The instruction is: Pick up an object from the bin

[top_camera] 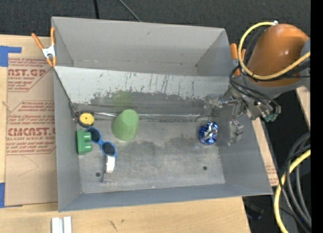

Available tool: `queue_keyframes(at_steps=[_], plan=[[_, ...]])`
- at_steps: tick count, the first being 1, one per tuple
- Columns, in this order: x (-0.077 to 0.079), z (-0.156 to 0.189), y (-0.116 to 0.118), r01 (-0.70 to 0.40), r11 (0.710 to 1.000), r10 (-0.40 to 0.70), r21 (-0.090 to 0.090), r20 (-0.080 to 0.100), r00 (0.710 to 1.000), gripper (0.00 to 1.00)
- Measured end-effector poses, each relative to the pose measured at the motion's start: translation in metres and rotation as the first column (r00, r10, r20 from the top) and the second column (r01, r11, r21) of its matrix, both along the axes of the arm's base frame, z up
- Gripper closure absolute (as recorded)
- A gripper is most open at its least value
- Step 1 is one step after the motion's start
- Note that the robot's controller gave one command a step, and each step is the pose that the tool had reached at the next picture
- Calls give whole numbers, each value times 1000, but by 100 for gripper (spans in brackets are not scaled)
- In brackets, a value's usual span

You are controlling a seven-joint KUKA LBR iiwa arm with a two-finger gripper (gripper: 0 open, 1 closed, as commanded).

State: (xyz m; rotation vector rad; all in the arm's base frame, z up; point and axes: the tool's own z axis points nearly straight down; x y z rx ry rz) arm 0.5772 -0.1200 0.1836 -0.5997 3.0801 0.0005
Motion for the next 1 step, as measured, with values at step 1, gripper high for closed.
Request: queue_keyframes(at_steps=[1], plan=[[2, -93, -13, -61, 998, 61, 3, -8, 998, 0]])
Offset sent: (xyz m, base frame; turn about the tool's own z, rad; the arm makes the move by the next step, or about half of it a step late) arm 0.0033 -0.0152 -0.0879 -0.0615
